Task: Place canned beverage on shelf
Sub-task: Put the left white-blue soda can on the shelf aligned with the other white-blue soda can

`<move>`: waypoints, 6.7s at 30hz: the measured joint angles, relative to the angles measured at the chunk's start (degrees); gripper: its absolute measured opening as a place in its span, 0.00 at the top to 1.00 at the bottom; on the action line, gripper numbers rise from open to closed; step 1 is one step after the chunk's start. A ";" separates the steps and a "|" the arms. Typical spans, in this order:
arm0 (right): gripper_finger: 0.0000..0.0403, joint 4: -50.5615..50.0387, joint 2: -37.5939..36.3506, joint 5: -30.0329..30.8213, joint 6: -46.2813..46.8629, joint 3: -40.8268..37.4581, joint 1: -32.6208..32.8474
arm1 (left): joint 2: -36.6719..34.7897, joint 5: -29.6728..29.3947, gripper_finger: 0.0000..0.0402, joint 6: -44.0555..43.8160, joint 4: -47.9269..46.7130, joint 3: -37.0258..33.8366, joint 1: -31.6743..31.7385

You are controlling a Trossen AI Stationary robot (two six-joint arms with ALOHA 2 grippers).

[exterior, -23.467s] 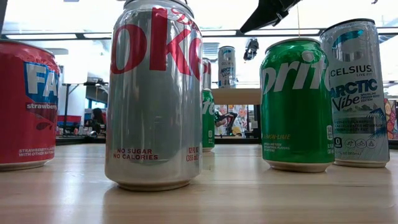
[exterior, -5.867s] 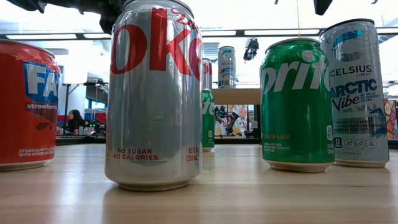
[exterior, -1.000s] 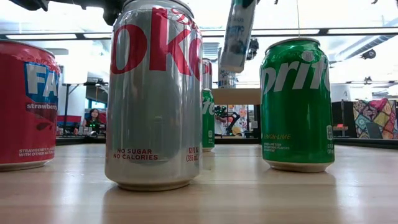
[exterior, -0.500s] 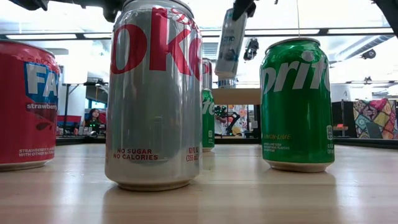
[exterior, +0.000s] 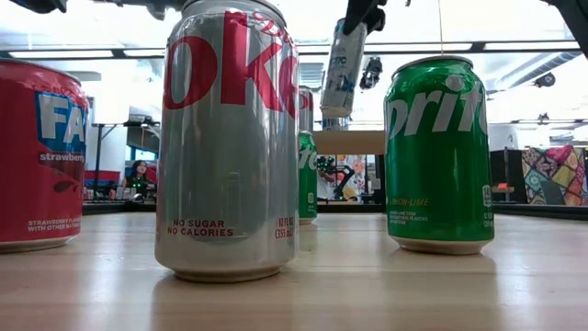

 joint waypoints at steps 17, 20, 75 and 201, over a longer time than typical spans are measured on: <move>0.39 0.06 3.17 0.33 2.42 -0.11 0.04 | -1.31 0.00 1.00 1.11 -1.01 0.00 0.00; 0.39 0.07 3.45 1.56 2.90 -0.11 -0.06 | -1.35 0.00 1.00 1.46 -0.96 0.00 0.00; 0.39 0.02 3.60 4.07 13.77 -0.15 -0.41 | -0.91 -0.46 1.00 2.77 -1.81 0.00 0.00; 0.97 62.25 -45.74 24.17 9.30 -73.70 7.09 | 25.55 -0.30 1.00 -3.18 0.77 16.00 1.89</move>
